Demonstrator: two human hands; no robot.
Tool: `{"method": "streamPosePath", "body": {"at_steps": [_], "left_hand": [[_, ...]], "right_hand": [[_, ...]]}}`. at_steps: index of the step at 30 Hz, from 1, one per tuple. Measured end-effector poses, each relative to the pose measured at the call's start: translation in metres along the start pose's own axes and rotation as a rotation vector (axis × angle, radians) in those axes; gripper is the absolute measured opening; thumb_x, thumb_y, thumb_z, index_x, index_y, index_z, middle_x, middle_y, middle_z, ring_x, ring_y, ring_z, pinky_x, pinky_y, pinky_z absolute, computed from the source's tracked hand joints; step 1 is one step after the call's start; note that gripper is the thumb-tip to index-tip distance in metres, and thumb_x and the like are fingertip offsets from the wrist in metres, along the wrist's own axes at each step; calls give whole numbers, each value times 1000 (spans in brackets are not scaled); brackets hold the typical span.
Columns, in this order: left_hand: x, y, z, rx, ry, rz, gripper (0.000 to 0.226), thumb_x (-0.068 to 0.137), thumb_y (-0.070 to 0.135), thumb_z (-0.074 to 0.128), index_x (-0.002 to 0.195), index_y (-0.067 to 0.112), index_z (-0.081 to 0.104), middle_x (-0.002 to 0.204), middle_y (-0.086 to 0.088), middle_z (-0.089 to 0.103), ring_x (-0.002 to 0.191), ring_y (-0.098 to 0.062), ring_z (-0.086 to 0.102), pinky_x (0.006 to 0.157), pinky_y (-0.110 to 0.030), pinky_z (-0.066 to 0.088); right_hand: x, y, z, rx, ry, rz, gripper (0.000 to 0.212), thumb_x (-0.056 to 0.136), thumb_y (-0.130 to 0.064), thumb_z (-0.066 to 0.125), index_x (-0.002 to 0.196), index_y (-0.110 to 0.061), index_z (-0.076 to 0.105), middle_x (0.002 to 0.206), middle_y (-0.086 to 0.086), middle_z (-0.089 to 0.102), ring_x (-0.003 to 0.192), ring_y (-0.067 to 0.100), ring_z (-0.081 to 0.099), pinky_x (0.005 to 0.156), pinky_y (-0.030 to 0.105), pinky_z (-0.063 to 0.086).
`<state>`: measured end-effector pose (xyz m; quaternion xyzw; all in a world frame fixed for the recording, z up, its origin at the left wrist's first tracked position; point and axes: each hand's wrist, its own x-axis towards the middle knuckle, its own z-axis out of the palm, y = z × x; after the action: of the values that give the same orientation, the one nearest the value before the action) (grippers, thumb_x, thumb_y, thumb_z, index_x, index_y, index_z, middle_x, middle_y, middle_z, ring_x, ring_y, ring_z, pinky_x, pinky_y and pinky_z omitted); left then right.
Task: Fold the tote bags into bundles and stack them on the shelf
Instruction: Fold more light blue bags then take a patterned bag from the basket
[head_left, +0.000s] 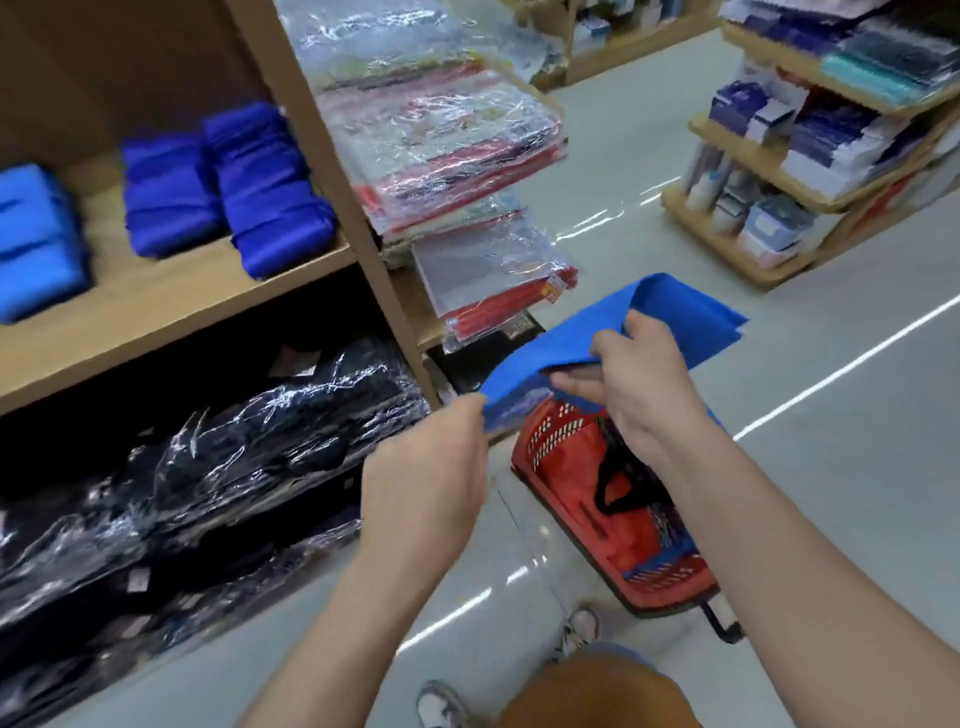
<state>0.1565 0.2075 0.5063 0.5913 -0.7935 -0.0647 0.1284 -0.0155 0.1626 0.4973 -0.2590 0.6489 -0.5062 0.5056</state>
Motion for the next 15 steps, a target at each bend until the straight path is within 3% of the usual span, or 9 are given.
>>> {"method": "streamPosePath", "body": {"at_steps": [2,4,6,8,11,13,15], "left_hand": [[-8,-40,-17,-111,73,-91,23,94,26,38,103,23,59,80,-3,68,76,-36,63,62,-43,50],[-20,-72,-43,-254,226,-120,26,93,25,37,103,19,60,83,-3,67,78,-35,61,66,-45,49],[-33,-108,-66,-289,337,-123,23,93,21,40,103,17,60,85,-2,66,78,-32,60,67,-44,48],[-49,-146,-88,-285,398,-130,24,91,17,39,102,18,61,88,-1,66,81,-29,60,69,-45,50],[-78,-197,-117,-284,440,-80,37,79,17,29,101,26,57,90,-2,66,84,-25,61,74,-47,53],[-99,-226,-133,-193,413,-26,42,72,9,29,98,26,57,86,1,63,79,-21,56,68,-45,52],[-117,-248,-145,-115,412,-10,42,73,6,30,97,21,60,85,0,63,77,-23,56,64,-45,51]], "right_hand": [[-21,-2,29,101,-125,-24,16,96,-4,47,112,-4,50,119,20,59,89,28,72,69,33,60],[-38,4,54,53,-201,-72,52,95,-29,60,141,-18,38,133,-6,52,115,19,62,86,39,57],[-50,13,73,-222,-112,-239,89,83,-47,70,153,-27,19,152,-10,33,132,13,45,104,43,46],[-54,19,86,-563,54,-491,105,72,-52,75,154,-24,14,158,-1,24,143,19,28,116,46,27],[-58,12,106,-818,106,-699,118,67,-47,82,155,-25,6,162,7,8,149,25,6,119,51,8],[-73,1,140,-1018,-40,-817,116,67,-45,84,153,-38,6,163,3,1,149,28,-1,115,56,8],[-91,-8,188,-1172,-319,-949,90,70,-44,81,145,-44,32,160,-2,19,147,26,10,118,48,14]]}}
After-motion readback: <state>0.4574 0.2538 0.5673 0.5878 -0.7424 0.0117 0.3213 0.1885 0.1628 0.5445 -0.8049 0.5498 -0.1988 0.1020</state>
